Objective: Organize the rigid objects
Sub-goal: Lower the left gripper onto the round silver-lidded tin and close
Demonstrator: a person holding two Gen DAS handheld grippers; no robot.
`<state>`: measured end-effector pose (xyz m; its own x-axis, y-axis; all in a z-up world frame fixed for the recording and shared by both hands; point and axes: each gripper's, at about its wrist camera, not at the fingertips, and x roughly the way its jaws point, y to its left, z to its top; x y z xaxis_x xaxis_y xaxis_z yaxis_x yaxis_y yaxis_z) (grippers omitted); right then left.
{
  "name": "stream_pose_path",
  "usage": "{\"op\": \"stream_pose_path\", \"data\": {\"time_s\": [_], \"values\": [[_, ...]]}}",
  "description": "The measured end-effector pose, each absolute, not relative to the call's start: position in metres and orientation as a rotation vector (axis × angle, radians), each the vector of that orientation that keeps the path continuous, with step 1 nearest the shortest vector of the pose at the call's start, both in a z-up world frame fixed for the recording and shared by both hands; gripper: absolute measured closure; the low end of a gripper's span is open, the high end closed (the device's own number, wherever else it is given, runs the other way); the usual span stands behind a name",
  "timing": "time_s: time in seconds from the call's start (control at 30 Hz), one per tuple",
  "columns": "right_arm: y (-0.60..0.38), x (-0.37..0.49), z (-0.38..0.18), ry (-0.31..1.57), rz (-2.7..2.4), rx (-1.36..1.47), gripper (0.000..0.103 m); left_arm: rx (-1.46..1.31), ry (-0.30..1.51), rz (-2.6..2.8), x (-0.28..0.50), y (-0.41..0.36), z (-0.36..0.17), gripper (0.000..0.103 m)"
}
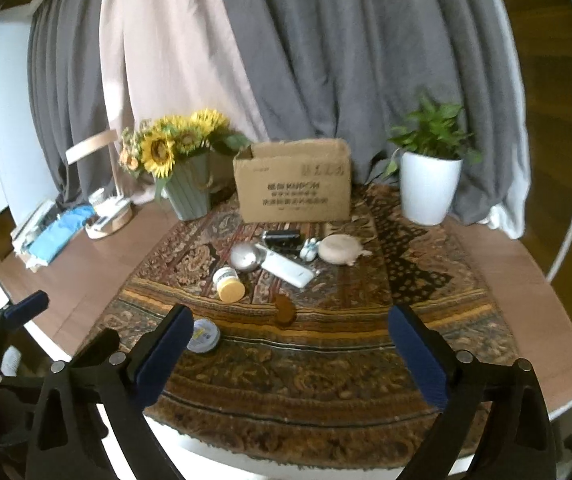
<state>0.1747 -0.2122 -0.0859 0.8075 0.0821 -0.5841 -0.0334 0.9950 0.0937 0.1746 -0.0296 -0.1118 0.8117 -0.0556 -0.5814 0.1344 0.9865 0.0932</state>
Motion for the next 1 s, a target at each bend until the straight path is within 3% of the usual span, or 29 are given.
{"op": "stream_pose_path", "data": {"time_s": [0.43,0.63,1.0], "values": [[-0.196,0.261,-0.161,0.794,0.108,0.046,0.035,0.154,0.771,-0.137,0.239,-0.037,-0.177,0.009],[-0.200,0.292,-0.192,0.862,0.181,0.051,0.049,0.099,0.820,-0.118,0.253,-0.046,-0.201,0.024],[-0.205,0.318,-0.222,0.943,0.240,0.100,0.055,0.012,0.880,-0.108,0.268,-0.052,-0.225,0.035]]}}
